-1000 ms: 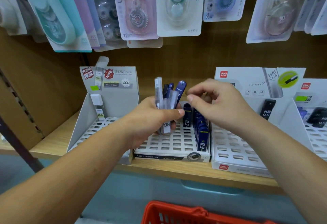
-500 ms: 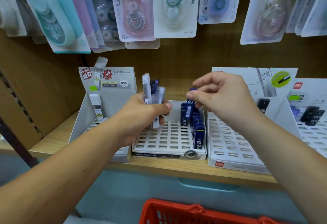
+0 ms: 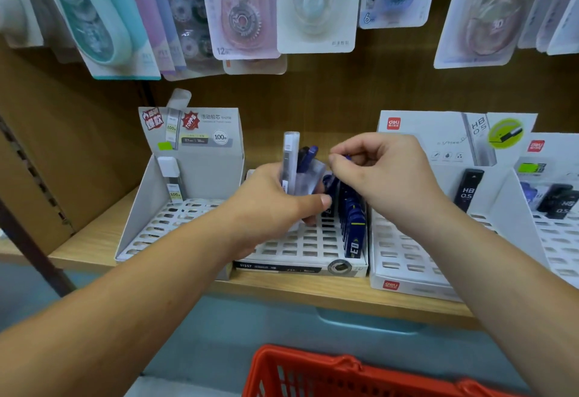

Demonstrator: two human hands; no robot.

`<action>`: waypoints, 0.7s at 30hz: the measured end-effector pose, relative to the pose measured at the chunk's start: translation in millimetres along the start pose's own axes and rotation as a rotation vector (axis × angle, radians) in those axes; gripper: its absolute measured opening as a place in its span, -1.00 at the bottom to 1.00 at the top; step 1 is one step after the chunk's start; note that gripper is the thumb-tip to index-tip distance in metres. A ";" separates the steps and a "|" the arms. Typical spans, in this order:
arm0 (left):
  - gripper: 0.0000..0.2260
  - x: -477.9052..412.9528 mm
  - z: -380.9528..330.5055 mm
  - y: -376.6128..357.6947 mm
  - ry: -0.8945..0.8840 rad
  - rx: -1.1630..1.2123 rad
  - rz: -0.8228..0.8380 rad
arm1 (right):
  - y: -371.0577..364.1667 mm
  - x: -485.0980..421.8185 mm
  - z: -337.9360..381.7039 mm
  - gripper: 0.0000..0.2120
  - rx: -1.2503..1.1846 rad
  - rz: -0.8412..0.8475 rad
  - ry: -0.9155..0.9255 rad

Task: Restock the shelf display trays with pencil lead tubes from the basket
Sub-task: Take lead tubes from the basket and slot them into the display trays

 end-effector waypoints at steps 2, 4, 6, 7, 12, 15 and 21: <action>-0.83 -1.7 0.6 -3.1 0.002 -0.020 -0.036 | -0.6 -0.7 4.7 -0.94 -0.075 0.046 -0.048; -0.81 -3.2 2.6 -2.7 0.013 -0.029 -0.081 | 2.6 -2.2 4.4 -0.90 -0.098 0.082 -0.091; -0.85 -3.2 3.6 -2.4 -0.007 -0.010 -0.095 | 7.7 -3.3 2.3 -0.92 -0.149 0.148 -0.130; -0.87 -3.0 3.8 -1.9 -0.023 0.013 -0.104 | 10.0 -3.2 1.5 -0.95 -0.178 0.190 -0.138; -0.87 -4.0 2.3 0.0 -0.028 0.032 -0.079 | 20.4 -5.6 0.5 -0.87 -0.127 0.187 -0.075; -0.87 -5.8 4.2 0.1 0.003 0.034 -0.085 | 21.8 -7.5 2.7 -0.86 0.007 0.182 -0.027; -0.87 -6.5 12.6 2.9 0.031 0.036 -0.050 | 9.3 -1.4 -1.2 -0.84 0.166 0.265 0.009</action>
Point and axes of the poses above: each hand's wrist, its own x-axis away from the middle knuckle, its own y-axis out of the back of the hand, z = x × y, the point moved 1 cm from there along -x, towards the middle knuckle, and after that the axes turned 1 degree about -y, right-handed, at the moved point
